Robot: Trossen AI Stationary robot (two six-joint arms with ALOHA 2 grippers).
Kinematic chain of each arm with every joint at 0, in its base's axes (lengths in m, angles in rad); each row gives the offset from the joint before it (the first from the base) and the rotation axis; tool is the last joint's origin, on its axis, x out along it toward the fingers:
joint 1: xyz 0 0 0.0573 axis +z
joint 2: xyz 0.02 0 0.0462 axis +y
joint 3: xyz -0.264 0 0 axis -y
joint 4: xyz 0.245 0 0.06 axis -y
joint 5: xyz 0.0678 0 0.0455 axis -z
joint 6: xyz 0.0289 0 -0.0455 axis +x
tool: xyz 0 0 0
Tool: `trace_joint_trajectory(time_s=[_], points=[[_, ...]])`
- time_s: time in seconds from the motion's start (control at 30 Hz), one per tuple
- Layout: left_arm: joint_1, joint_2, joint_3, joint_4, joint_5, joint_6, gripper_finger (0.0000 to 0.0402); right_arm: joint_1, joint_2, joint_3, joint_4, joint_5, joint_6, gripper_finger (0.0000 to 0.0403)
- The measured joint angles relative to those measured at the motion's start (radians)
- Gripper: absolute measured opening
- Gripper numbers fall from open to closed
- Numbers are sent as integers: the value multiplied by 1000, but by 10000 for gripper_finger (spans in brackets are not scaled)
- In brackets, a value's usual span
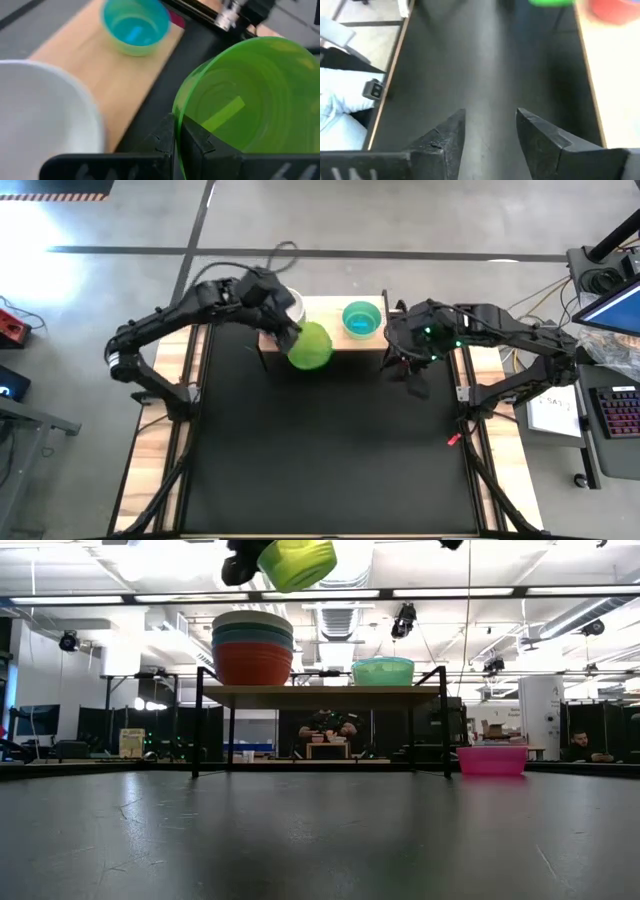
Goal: Place and stack bowls onto a shelf
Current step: Stack the green bowl on top of the small blue bowl on the shelf
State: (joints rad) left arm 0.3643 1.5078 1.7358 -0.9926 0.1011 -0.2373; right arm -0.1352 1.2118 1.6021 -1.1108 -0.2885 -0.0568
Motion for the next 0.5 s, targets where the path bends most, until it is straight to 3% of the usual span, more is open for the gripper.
trace_joint_trajectory(time_s=[0.17, 0.37, 0.5], points=[[-78, 75, 26, 5, 13, 19, 0, 87, 0, 0, 47, 1, -45, 189], [-150, 148, 23, 35, 54, 20, 0, 176, 0, 0, 52, 43, -194, 195], [-191, 193, 23, 132, 188, 21, 0, 220, 9, 1, 55, 89, -254, 191]])
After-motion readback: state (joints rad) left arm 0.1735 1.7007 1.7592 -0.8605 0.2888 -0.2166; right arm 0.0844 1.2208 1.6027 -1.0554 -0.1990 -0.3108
